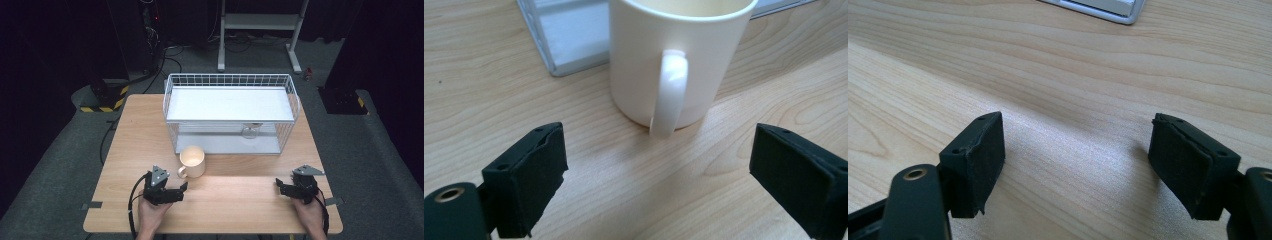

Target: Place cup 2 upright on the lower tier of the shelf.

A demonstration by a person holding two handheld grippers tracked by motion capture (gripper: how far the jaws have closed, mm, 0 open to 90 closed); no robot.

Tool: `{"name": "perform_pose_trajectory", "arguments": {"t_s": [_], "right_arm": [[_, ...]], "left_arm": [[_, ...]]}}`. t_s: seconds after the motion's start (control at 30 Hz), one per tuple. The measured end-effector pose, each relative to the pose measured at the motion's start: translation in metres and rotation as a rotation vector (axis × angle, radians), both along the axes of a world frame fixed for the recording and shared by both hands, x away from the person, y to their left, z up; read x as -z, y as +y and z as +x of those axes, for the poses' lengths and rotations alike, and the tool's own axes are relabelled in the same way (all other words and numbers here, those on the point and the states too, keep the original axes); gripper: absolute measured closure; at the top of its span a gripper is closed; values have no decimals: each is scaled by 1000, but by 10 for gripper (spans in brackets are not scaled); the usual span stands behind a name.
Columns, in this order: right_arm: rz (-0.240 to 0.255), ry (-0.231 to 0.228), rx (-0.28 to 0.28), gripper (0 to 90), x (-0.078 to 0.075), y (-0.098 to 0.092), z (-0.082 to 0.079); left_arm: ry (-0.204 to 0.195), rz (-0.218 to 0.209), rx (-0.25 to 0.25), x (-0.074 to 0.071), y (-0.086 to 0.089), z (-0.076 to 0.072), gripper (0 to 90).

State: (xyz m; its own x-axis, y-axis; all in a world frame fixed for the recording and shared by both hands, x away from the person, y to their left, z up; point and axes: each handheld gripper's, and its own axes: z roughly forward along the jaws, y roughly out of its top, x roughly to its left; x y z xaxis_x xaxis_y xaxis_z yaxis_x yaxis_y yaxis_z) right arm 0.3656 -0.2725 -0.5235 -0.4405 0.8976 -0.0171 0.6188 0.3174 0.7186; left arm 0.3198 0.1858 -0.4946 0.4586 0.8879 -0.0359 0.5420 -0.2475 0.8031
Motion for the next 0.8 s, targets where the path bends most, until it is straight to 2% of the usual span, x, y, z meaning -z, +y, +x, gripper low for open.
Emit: {"name": "perform_pose_trajectory", "arguments": {"t_s": [0.27, 0.3, 0.43, 0.57, 0.63, 0.8], "right_arm": [[-1, 0, -1, 227, 0, 0, 0], [-1, 0, -1, 227, 0, 0, 0], [-1, 0, 0, 227, 0, 0, 0], [-1, 0, 0, 227, 0, 0, 0], [-1, 0, 0, 228, 0, 0, 0], [-1, 0, 0, 227, 0, 0, 0]], "left_arm": [[13, -17, -3, 1, -14, 19, 28], [13, -7, -3, 1, -17, 25, 21], [21, -3, -3, 2, -21, 31, 7], [9, 10, 2, 0, -26, 38, 7], [12, -1, 1, 0, -27, 41, 7], [4, 6, 4, -2, -32, 49, 12]]}}
